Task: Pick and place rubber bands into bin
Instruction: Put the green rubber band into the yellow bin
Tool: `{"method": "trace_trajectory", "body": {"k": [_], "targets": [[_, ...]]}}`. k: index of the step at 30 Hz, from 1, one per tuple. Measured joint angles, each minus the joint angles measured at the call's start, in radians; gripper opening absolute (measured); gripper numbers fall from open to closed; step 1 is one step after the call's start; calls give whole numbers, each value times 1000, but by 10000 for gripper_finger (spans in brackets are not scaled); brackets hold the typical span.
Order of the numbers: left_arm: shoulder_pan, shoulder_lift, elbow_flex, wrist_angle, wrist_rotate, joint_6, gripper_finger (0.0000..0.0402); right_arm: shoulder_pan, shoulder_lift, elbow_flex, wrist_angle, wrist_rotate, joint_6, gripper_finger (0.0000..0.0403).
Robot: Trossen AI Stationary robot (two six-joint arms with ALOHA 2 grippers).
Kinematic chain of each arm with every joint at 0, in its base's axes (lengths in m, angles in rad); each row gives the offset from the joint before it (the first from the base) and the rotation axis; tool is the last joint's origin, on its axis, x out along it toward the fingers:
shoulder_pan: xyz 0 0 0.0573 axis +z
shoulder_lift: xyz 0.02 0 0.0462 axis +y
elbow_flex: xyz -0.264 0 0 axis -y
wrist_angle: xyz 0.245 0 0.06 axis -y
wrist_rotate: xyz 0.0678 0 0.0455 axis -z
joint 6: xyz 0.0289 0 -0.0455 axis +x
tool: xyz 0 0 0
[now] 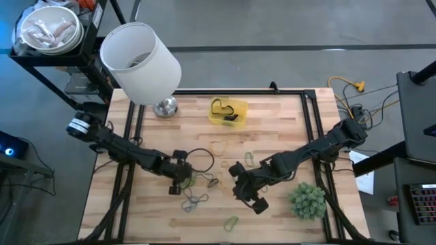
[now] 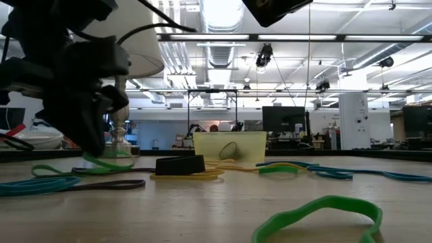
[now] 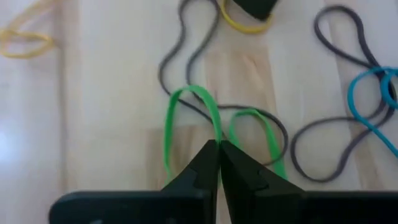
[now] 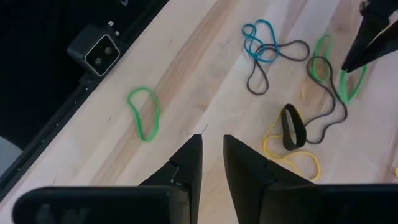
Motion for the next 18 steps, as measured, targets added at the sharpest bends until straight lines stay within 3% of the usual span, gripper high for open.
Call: {"method": "trace_trajectory", "body": {"k": [10,18], "targets": [[0,-10,45,4,-199,93,1,10,-12,13,-68,150,86,57],[0,-11,51,127,-357,219,1,61,-56,15,-99,358,133,57]]}}
